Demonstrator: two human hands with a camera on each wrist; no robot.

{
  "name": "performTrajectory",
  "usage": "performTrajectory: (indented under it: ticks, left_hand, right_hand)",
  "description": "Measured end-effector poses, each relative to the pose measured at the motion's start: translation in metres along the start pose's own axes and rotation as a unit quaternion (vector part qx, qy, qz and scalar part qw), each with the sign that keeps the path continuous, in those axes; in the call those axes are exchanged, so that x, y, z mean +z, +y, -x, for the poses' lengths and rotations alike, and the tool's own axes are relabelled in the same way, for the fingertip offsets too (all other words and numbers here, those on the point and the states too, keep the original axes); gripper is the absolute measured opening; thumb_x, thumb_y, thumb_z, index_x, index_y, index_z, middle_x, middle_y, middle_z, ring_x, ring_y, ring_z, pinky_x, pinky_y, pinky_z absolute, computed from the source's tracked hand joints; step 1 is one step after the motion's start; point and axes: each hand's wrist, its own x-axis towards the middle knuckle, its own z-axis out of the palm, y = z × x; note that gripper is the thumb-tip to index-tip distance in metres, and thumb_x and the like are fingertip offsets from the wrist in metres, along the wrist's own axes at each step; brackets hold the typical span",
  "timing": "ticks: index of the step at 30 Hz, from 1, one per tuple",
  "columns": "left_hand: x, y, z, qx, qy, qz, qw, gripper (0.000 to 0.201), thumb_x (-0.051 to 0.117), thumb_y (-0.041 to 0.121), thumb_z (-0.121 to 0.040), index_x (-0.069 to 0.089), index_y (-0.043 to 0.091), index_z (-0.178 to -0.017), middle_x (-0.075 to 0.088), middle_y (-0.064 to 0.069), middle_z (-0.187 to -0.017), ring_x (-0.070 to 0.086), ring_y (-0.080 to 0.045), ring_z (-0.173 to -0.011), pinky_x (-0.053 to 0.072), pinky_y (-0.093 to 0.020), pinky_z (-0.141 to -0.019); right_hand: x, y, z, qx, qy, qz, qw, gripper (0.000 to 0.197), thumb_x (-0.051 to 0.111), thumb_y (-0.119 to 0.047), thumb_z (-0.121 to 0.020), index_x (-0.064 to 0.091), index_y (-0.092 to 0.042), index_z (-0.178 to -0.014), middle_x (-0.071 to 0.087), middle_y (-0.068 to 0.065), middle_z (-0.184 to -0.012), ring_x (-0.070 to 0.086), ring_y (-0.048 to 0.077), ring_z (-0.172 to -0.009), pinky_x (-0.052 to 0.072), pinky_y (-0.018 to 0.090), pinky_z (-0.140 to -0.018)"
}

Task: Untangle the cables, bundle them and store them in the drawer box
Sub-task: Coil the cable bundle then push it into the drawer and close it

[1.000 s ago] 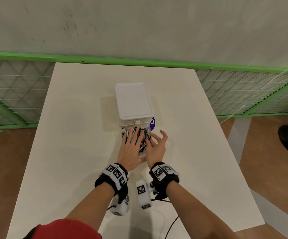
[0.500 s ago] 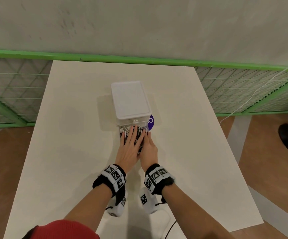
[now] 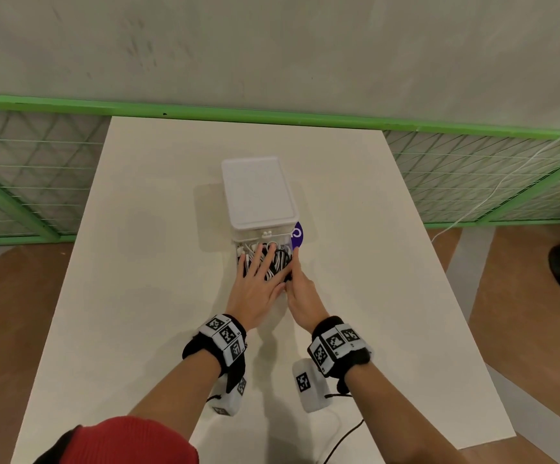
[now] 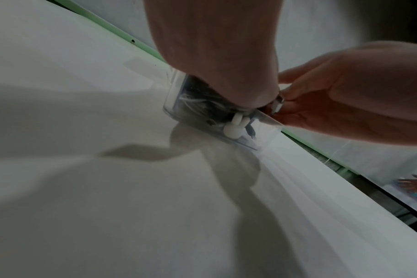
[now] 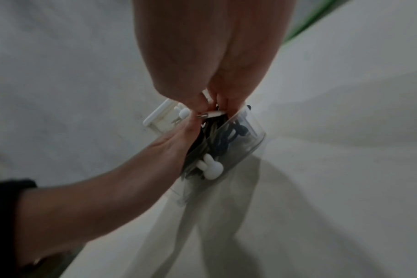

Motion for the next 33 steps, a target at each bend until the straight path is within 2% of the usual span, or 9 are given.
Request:
performTrajectory:
  ticks: [4,7,10,15,17,21,25,28,33]
  left_hand:
    - [0.000,-0.001,0.000,0.011,-0.006,0.037,0.999,0.048,0.017,0.049,-0.098,0.029,0.035,-0.142,0.030,-0.010,-0.152,0.023,-0.034,-0.141,0.021,-0.056,-0.109]
    - [0.002,-0.002,0.000,0.012,0.000,0.040,0.999,0.053,0.034,0.044,-0.091,0.031,0.035,-0.142,0.026,-0.010,-0.154,0.015,-0.032,-0.143,0.014,-0.055,-0.111]
    - [0.003,-0.004,0.000,0.022,-0.003,0.028,0.999,0.057,0.039,0.046,-0.086,0.033,0.032,-0.142,0.025,-0.012,-0.153,0.010,-0.031,-0.143,0.014,-0.058,-0.110]
    - [0.003,-0.006,-0.001,0.022,-0.009,0.005,1.000,0.048,0.030,0.044,-0.092,0.041,0.031,-0.137,0.033,-0.013,-0.150,0.017,-0.033,-0.140,0.023,-0.060,-0.106]
    - [0.002,-0.004,-0.001,0.024,-0.009,0.007,1.000,0.045,0.030,0.043,-0.092,0.041,0.030,-0.135,0.036,-0.013,-0.149,0.024,-0.035,-0.139,0.029,-0.061,-0.103]
    - [0.000,-0.006,-0.001,0.029,-0.013,-0.006,0.999,0.045,0.028,0.037,-0.092,0.040,0.027,-0.135,0.038,-0.012,-0.147,0.035,-0.036,-0.136,0.036,-0.061,-0.102]
    - [0.000,-0.004,0.000,0.016,-0.029,0.003,0.999,0.063,0.014,0.057,-0.095,0.037,0.022,-0.142,0.033,-0.011,-0.151,0.028,-0.034,-0.139,0.029,-0.061,-0.107]
    - [0.002,-0.005,0.000,0.021,-0.026,-0.008,0.999,0.076,0.018,0.068,-0.088,0.035,0.019,-0.143,0.031,-0.011,-0.152,0.020,-0.032,-0.141,0.020,-0.058,-0.111]
    - [0.002,-0.002,0.000,0.019,-0.035,-0.029,0.999,0.069,0.023,0.059,-0.088,0.039,0.016,-0.141,0.036,-0.012,-0.149,0.020,-0.032,-0.139,0.031,-0.057,-0.106]
  right_hand:
    - [-0.001,0.000,0.000,0.000,0.003,0.010,1.000,0.076,0.040,-0.003,-0.093,-0.010,-0.033,-0.142,0.045,0.006,-0.140,0.050,0.019,-0.122,0.035,0.015,-0.095]
    - [0.006,0.004,-0.001,0.016,0.053,0.001,0.998,0.081,0.047,0.001,-0.091,-0.006,-0.022,-0.148,0.050,0.007,-0.137,0.055,0.020,-0.118,0.037,0.010,-0.090]
    - [0.010,0.006,-0.006,0.044,0.099,-0.020,0.994,0.086,0.052,0.004,-0.088,-0.004,-0.025,-0.148,0.053,0.007,-0.133,0.058,0.014,-0.111,0.042,0.012,-0.087]
    - [0.009,-0.002,-0.008,0.060,0.083,0.034,0.994,0.079,0.045,-0.004,-0.091,-0.001,-0.035,-0.147,0.060,0.012,-0.120,0.062,0.024,-0.102,0.047,0.022,-0.082]
    - [0.011,-0.008,-0.005,0.057,0.070,0.064,0.994,0.070,0.037,-0.016,-0.094,-0.003,-0.041,-0.145,0.054,0.010,-0.130,0.060,0.025,-0.104,0.048,0.030,-0.087]
    - [0.012,-0.009,-0.008,0.005,0.053,0.157,0.986,0.077,0.040,-0.008,-0.091,-0.006,-0.030,-0.148,0.047,0.013,-0.136,0.060,0.028,-0.097,0.050,0.035,-0.081]
    - [-0.002,-0.007,-0.007,0.022,0.061,0.289,0.955,0.070,0.042,0.000,-0.088,0.014,-0.023,-0.148,0.062,0.015,-0.094,0.057,0.029,-0.077,0.046,0.033,-0.069]
    - [-0.002,-0.002,-0.002,0.078,0.102,0.205,0.970,0.044,0.048,-0.001,-0.089,0.050,-0.015,-0.131,0.059,0.017,-0.097,0.058,0.033,-0.087,0.048,0.037,-0.081]
    - [-0.004,-0.006,-0.010,0.053,0.057,0.282,0.956,0.017,0.054,0.002,-0.084,0.062,-0.001,-0.099,0.062,0.019,-0.086,0.056,0.033,-0.084,0.050,0.040,-0.073]
